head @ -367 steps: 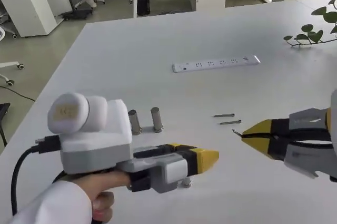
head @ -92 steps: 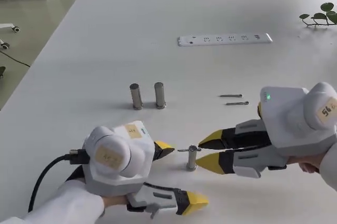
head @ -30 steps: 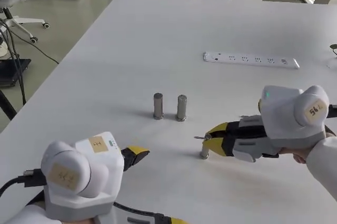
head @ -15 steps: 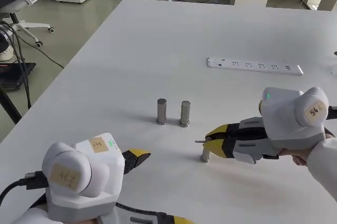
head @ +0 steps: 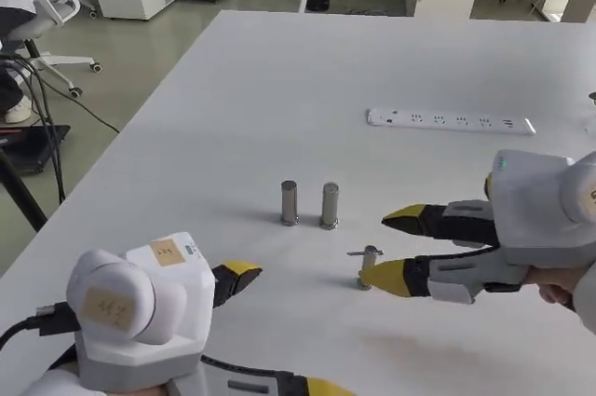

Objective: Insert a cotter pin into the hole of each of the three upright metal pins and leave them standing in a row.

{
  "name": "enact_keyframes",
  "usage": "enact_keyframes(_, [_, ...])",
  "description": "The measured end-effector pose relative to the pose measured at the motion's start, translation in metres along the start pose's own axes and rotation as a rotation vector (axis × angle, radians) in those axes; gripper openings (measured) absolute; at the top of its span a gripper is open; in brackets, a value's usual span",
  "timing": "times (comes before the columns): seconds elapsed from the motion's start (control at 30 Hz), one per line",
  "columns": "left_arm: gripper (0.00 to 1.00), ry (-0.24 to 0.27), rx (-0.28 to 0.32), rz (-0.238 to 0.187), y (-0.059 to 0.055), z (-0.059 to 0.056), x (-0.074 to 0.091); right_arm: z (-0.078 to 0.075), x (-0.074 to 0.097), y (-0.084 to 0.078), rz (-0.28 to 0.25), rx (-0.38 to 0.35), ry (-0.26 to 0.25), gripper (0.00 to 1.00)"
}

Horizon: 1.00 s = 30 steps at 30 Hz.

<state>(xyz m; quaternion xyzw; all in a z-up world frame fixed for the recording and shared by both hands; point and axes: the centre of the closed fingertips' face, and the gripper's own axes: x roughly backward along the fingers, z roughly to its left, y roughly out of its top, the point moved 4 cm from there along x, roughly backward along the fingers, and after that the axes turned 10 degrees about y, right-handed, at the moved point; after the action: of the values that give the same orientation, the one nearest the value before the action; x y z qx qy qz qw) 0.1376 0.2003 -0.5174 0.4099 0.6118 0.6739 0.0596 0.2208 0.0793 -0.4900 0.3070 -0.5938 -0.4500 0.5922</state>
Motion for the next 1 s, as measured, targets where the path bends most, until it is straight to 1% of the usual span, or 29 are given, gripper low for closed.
enact_keyframes(0.07, [0.99, 0.008, 0.006, -0.006, 0.002, 0.0, 0.003, 0.004, 0.011, 0.003, -0.013, -0.001, -0.016, 0.56])
enact_keyframes(0.1, [0.99, 0.011, 0.008, -0.008, 0.003, 0.0, 0.004, 0.007, 0.019, 0.004, -0.023, -0.008, -0.029, 0.57])
enact_keyframes(0.17, [0.99, 0.021, 0.023, -0.02, 0.007, -0.001, 0.008, 0.008, 0.033, 0.005, -0.038, -0.006, -0.081, 0.58])
enact_keyframes(0.23, [0.99, 0.027, 0.044, -0.036, 0.01, -0.002, 0.011, 0.013, 0.045, 0.005, -0.056, -0.03, -0.096, 0.59])
enact_keyframes(0.3, [0.99, 0.03, 0.05, -0.042, 0.012, -0.004, 0.015, 0.015, 0.056, 0.004, -0.067, -0.038, -0.12, 0.63])
enact_keyframes(0.4, [0.99, 0.041, 0.052, -0.048, 0.015, -0.005, 0.02, 0.022, 0.072, -0.001, -0.066, -0.073, -0.147, 0.72])
enact_keyframes(0.47, [0.99, 0.045, 0.06, -0.052, 0.017, -0.005, 0.023, 0.028, 0.081, -0.004, -0.068, -0.08, -0.15, 0.74])
enact_keyframes(0.53, [0.99, 0.054, 0.066, -0.062, 0.019, -0.004, 0.027, 0.034, 0.086, -0.009, -0.059, -0.091, -0.143, 0.75])
enact_keyframes(0.63, [0.99, 0.064, 0.077, -0.069, 0.02, -0.002, 0.031, 0.04, 0.096, -0.023, -0.027, -0.109, -0.157, 0.78])
enact_keyframes(0.73, [0.99, 0.073, 0.084, -0.07, 0.02, 0.0, 0.033, 0.046, 0.103, -0.031, -0.027, -0.146, -0.164, 0.84])
enact_keyframes(0.77, [0.99, 0.073, 0.086, -0.069, 0.019, 0.0, 0.034, 0.046, 0.106, -0.033, -0.028, -0.159, -0.182, 0.87])
enact_keyframes(0.8, [0.99, 0.072, 0.088, -0.065, 0.019, 0.0, 0.035, 0.046, 0.11, -0.036, -0.032, -0.179, -0.21, 0.9])
enact_keyframes(0.83, [0.99, 0.072, 0.088, -0.064, 0.018, 0.0, 0.036, 0.047, 0.112, -0.039, -0.035, -0.189, -0.215, 0.92])
enact_keyframes(0.87, [0.99, 0.075, 0.086, -0.058, 0.017, 0.001, 0.037, 0.047, 0.115, -0.042, -0.043, -0.211, -0.23, 0.94])
enact_keyframes(0.93, [0.99, 0.078, 0.087, -0.056, 0.017, 0.003, 0.038, 0.047, 0.118, -0.046, -0.049, -0.227, -0.251, 0.96])
enact_keyframes(0.97, [0.99, 0.08, 0.09, -0.055, 0.016, 0.004, 0.039, 0.046, 0.12, -0.049, -0.043, -0.236, -0.266, 0.98])
enact_keyframes(1.0, [0.99, 0.082, 0.09, -0.056, 0.016, 0.005, 0.039, 0.045, 0.121, -0.053, -0.03, -0.239, -0.283, 0.98])
